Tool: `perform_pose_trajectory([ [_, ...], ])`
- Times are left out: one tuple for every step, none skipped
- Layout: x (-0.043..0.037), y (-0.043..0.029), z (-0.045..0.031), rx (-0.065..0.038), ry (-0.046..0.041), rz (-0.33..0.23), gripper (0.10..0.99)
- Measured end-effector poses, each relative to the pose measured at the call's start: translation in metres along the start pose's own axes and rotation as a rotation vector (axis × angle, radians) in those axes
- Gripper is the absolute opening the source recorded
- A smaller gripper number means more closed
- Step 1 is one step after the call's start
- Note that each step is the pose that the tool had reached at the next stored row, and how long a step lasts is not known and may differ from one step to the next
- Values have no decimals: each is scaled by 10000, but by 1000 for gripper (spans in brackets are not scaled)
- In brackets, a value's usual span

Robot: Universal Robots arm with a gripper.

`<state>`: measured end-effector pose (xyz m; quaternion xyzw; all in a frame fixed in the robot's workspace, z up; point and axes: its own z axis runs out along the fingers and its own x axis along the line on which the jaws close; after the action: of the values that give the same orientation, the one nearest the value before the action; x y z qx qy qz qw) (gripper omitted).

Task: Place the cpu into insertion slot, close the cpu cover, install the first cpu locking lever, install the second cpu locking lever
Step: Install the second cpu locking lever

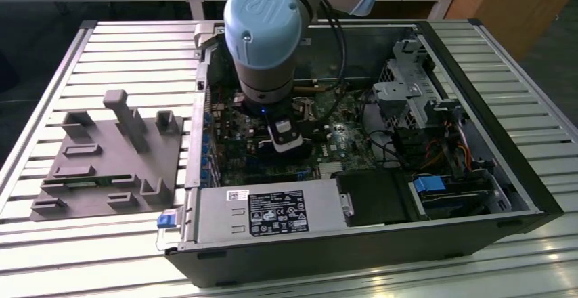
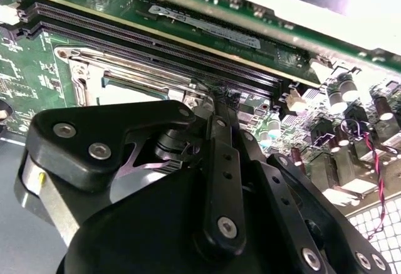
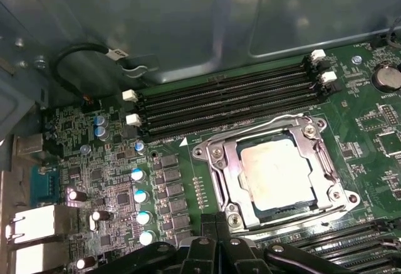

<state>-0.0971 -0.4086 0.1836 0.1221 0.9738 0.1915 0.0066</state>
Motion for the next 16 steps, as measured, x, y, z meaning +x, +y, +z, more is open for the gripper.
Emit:
perform_pose_trajectory([
  [1, 2, 1, 11, -3, -1, 102],
  [1, 4, 2, 31, -8, -2, 102],
  [2, 4, 2, 60, -14, -3, 102],
  [4, 5, 2, 95, -23, -5, 102],
  [4, 5, 2, 125, -31, -8, 102],
  [5, 6, 3, 154, -38, -10, 102],
  [6, 6, 3, 175, -43, -11, 102],
  [6, 7, 3, 194, -48, -12, 102],
  [7, 8, 3, 212, -51, -13, 102],
  [7, 9, 4, 227, -55, -14, 102],
  [8, 10, 4, 246, -59, -15, 102],
  [8, 10, 4, 266, -64, -16, 102],
  [8, 11, 4, 286, -69, -17, 102],
  [8, 11, 4, 308, -75, -18, 102],
  [8, 12, 3, 324, -79, -20, 102],
  [8, 12, 1, 338, -82, -21, 102],
])
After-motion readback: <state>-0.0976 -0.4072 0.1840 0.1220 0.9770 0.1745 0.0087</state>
